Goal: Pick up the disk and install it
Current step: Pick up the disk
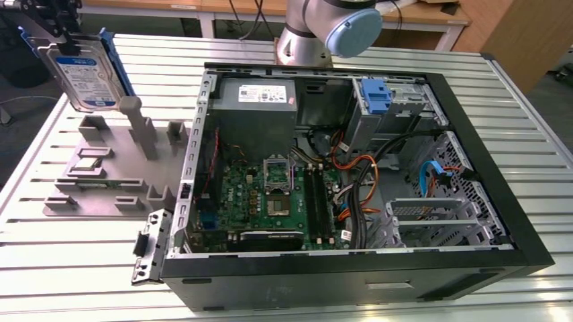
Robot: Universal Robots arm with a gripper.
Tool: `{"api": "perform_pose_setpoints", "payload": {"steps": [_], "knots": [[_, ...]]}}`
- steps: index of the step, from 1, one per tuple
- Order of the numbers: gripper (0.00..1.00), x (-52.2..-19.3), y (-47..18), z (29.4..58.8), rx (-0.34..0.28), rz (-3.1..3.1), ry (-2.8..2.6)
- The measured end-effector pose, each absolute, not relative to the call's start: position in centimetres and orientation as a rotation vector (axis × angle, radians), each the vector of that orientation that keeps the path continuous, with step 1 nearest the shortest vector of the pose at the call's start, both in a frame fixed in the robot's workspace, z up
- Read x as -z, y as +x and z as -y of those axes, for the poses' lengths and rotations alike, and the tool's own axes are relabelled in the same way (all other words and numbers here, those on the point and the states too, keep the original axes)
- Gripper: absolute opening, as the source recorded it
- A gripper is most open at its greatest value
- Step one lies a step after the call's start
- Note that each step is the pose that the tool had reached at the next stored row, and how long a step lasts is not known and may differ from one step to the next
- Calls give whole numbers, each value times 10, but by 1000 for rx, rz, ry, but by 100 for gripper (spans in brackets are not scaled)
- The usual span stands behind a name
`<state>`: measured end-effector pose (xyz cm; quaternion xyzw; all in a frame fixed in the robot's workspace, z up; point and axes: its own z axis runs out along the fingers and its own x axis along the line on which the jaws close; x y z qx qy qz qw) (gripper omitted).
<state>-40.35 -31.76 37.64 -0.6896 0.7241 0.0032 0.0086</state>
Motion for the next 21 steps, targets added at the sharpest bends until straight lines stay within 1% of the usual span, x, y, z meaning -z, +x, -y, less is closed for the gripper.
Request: {"api": "perform_pose_setpoints", "payload": {"steps": [21], "knots": [[35,-388,-404,318,-17,-2259,-2152]]}}
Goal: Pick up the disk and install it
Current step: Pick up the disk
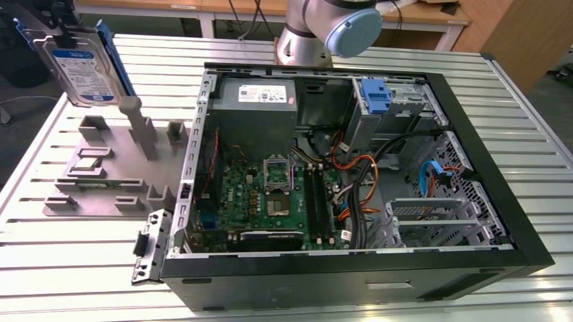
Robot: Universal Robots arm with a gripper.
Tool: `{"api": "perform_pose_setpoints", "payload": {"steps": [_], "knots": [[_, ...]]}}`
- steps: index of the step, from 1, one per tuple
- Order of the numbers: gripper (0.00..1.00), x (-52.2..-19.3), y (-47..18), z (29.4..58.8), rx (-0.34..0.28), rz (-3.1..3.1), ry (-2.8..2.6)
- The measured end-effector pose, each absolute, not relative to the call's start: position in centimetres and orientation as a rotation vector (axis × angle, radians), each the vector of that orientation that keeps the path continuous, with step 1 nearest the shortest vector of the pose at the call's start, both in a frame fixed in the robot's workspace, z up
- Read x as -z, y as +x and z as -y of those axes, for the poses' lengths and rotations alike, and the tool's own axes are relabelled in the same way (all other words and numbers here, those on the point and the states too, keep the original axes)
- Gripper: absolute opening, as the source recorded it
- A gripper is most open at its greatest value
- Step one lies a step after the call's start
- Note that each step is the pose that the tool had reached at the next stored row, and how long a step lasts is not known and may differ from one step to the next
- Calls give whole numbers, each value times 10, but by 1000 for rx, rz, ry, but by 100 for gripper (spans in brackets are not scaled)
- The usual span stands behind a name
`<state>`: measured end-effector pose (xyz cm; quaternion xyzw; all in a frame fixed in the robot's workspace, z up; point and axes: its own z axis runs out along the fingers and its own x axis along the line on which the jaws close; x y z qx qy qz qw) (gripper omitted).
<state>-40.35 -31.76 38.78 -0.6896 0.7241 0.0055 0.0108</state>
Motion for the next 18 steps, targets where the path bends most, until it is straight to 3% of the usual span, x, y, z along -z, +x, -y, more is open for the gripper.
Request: {"api": "perform_pose_setpoints", "payload": {"steps": [18], "knots": [[35,-419,-404,318,-17,-2259,-2152]]}}
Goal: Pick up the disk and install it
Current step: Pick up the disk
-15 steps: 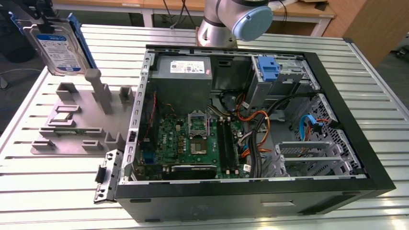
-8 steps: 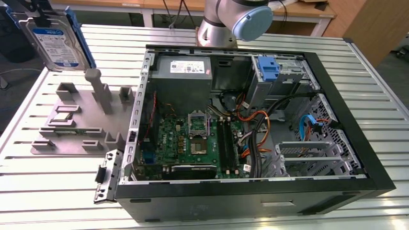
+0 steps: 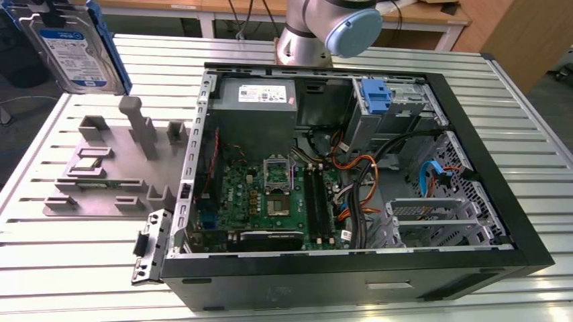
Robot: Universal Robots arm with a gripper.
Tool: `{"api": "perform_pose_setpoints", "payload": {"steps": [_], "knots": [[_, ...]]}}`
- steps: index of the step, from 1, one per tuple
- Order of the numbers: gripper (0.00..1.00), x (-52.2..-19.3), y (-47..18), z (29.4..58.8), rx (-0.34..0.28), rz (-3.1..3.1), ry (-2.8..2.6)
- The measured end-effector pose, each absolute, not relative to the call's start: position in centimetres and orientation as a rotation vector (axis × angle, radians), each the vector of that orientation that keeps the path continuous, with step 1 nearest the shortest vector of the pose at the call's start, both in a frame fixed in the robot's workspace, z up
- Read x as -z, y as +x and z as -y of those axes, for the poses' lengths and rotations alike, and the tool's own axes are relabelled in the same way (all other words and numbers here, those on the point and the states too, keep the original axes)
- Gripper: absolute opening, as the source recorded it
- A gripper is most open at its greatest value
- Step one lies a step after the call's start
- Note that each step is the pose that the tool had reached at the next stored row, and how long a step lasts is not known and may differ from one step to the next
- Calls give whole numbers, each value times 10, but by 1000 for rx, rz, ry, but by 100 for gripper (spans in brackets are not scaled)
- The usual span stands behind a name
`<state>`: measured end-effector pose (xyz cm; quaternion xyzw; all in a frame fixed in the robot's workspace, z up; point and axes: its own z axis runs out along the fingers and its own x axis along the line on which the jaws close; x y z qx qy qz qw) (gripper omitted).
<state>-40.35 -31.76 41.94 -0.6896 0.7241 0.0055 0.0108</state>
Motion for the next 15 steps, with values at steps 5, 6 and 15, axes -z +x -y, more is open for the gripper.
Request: {"api": "perform_pose_setpoints", "payload": {"steps": [5,6,15], "knots": [[35,-428,-404,318,-17,-2259,-2151],[35,-430,-404,318,-17,-2259,-2152],[35,-444,-404,318,-17,-2259,-2151]]}}
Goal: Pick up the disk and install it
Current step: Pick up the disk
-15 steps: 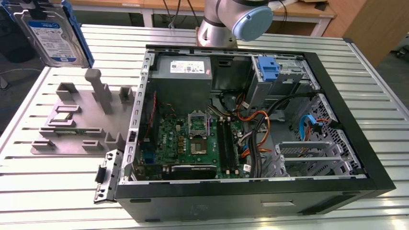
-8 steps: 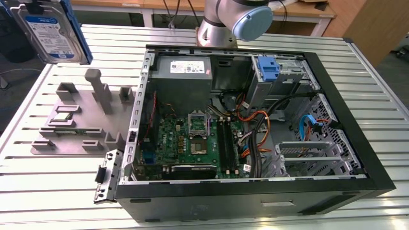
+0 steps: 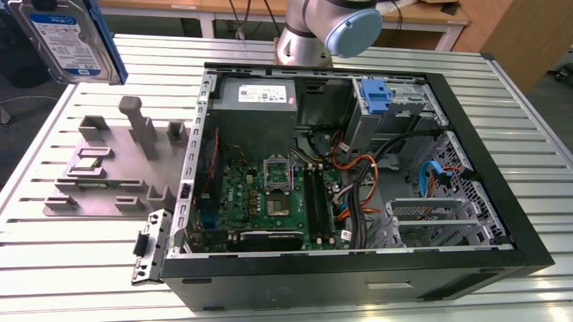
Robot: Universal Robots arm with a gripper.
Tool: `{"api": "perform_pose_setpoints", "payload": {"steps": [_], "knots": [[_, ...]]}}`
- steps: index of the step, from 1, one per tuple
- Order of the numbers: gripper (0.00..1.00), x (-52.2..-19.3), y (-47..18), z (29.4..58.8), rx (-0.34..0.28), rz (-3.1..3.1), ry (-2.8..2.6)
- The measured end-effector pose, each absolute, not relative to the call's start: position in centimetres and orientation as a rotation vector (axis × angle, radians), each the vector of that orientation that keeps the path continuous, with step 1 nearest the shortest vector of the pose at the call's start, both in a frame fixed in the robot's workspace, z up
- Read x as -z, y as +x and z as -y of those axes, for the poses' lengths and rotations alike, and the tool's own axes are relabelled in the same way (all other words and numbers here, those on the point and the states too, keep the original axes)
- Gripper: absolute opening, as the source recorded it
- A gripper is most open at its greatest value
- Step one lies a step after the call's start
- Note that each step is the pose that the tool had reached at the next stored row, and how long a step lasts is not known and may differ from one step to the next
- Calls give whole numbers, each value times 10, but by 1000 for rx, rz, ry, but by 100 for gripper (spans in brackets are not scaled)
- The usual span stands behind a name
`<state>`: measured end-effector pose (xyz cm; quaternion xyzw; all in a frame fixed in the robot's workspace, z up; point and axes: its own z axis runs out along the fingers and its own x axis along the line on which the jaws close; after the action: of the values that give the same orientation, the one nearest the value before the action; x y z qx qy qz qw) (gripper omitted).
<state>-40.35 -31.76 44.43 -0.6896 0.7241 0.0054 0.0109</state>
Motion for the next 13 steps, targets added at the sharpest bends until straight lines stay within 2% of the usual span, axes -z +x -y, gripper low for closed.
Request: {"api": "perform_pose_setpoints", "payload": {"steps": [13], "knots": [[35,-453,-404,318,-17,-2259,-2151]]}}
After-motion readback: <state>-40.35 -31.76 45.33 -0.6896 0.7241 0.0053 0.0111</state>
